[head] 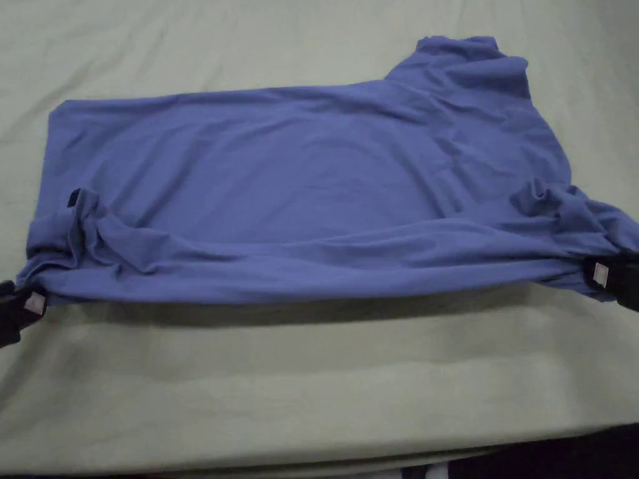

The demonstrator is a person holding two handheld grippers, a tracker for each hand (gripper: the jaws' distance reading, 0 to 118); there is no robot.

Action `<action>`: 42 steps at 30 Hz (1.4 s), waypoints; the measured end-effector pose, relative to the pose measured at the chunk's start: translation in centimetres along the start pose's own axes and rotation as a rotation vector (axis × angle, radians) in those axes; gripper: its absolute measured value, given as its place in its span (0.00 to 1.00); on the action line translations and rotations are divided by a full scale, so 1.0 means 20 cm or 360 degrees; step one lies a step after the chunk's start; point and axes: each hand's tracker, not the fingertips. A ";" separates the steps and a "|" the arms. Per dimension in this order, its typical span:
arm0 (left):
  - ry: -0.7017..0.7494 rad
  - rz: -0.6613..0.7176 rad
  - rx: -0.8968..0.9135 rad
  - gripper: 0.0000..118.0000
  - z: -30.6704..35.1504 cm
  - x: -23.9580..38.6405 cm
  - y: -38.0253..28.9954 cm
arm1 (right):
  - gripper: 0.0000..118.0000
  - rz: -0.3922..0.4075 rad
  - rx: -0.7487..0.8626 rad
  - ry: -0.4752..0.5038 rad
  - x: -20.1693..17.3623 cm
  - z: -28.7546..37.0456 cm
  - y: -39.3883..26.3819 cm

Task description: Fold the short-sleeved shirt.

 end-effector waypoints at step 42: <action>0.0260 0.0120 -0.0052 0.69 -0.66 -0.12 1.07 | 0.02 0.0142 0.0376 0.0225 -0.52 0.06 0.36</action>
